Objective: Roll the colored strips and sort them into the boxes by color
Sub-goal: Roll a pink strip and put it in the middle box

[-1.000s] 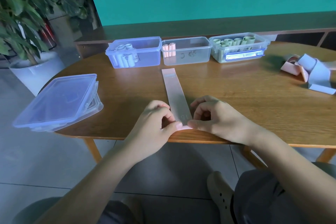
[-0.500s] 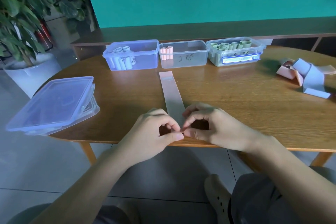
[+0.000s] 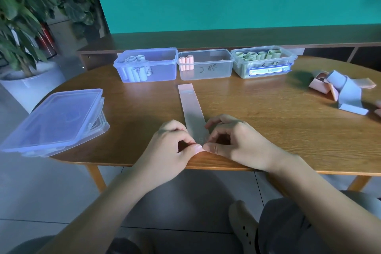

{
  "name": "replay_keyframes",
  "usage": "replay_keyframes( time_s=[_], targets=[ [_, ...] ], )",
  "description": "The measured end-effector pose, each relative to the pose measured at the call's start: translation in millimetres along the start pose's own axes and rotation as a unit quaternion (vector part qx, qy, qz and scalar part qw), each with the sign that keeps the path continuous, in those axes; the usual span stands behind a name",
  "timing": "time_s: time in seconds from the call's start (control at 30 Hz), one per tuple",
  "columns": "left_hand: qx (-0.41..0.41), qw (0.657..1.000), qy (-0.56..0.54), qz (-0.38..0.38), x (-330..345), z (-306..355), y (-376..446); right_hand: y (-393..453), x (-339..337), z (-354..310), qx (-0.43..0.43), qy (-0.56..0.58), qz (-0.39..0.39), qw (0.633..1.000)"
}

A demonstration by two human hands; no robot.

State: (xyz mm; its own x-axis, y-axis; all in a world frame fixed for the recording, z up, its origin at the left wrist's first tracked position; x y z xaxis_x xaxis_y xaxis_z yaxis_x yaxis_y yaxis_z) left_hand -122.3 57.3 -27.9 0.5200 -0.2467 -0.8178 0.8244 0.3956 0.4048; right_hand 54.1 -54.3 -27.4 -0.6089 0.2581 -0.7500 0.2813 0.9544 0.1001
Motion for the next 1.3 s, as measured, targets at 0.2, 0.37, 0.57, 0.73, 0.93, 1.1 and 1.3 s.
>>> replay_keyframes(
  time_s=[0.2,0.37,0.57,0.73,0.93,1.1,1.3],
  targets=[
    [-0.019,1.0,0.002,0.018,1.8,-2.8,1.7,4.9,-5.0,0.0,0.031,-0.017,0.005,0.999],
    [0.009,1.0,-0.026,0.013,1.5,0.1,3.9,6.5,-4.6,2.1,0.035,0.004,0.009,0.999],
    [0.071,0.997,-0.037,-0.011,1.4,0.1,2.2,3.3,-0.2,-5.6,-0.023,0.043,-0.015,0.999],
    [0.058,0.998,-0.026,-0.028,-1.9,2.6,2.8,2.5,1.6,-5.0,-0.057,0.023,-0.014,0.998],
    [0.044,0.999,-0.007,-0.013,1.7,-0.6,6.6,0.7,0.3,-0.8,-0.069,-0.015,-0.012,0.997],
    [0.049,0.999,0.008,0.001,2.2,-2.6,7.8,2.4,0.4,1.8,-0.073,-0.018,0.003,0.997],
    [0.05,0.999,0.02,-0.004,0.0,-2.4,2.9,1.4,1.3,1.3,-0.108,-0.067,0.019,0.992]
  ],
)
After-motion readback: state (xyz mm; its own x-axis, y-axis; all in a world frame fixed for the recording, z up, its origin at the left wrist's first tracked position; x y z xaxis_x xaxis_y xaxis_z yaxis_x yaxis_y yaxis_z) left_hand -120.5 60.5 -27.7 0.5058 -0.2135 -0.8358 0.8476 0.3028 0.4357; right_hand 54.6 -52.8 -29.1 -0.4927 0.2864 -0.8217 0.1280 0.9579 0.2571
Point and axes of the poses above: each hand's wrist, its own y-axis towards the middle knuckle, its own x-axis out of the palm, z = x × y, the point moved 2 cm from there along y, towards the middle knuckle, and after that the axes turned 9 degrees about x, right-handed, at the moved point
